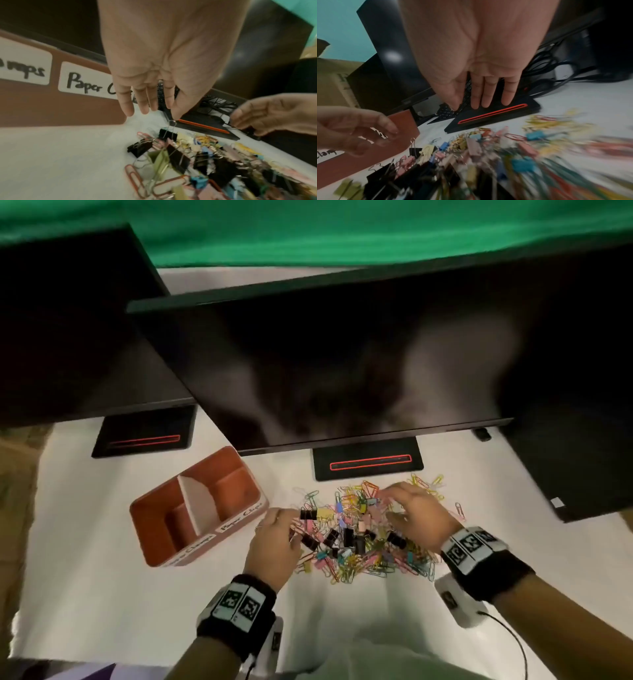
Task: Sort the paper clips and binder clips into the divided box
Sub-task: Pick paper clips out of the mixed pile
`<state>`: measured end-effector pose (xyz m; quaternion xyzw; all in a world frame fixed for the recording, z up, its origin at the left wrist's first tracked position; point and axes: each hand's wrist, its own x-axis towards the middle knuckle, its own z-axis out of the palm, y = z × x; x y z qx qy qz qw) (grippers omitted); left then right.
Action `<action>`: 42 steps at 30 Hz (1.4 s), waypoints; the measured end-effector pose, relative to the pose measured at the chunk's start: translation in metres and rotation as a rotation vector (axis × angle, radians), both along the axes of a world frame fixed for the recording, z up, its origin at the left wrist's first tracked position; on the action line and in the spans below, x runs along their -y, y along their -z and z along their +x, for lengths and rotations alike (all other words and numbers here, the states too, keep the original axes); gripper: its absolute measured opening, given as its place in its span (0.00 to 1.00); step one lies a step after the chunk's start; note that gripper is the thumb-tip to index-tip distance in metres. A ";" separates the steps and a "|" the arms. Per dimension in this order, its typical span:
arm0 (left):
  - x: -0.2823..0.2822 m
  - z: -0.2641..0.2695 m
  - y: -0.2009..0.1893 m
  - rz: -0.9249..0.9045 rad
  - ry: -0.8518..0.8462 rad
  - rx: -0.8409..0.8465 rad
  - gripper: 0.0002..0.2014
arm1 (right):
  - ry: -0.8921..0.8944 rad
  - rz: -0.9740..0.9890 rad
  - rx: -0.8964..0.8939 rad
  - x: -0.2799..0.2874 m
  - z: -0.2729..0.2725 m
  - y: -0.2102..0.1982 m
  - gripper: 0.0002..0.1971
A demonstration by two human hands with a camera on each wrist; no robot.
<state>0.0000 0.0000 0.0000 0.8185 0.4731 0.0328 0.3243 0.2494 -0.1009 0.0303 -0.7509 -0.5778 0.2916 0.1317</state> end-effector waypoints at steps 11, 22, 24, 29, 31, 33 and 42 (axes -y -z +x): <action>-0.047 0.011 0.032 -0.055 0.115 -0.121 0.19 | -0.270 -0.278 0.117 -0.092 -0.022 0.054 0.23; -0.048 0.023 0.032 -0.083 0.105 -0.268 0.14 | -0.168 -0.332 0.043 -0.078 -0.024 0.059 0.07; -0.047 0.027 0.032 -0.074 0.092 -0.291 0.10 | -0.169 -0.308 0.059 -0.076 -0.024 0.058 0.07; -0.049 0.031 0.030 -0.096 0.080 -0.389 0.06 | -0.165 -0.297 0.029 -0.070 -0.023 0.057 0.08; -0.048 0.031 0.029 -0.089 0.096 -0.413 0.06 | -0.167 -0.269 0.021 -0.067 -0.022 0.057 0.09; -0.046 0.030 0.030 -0.091 0.110 -0.431 0.06 | -0.170 -0.245 0.004 -0.066 -0.021 0.054 0.09; -0.039 0.019 0.037 -0.077 0.200 -0.417 0.04 | -0.027 -0.072 -0.160 -0.051 -0.024 0.033 0.06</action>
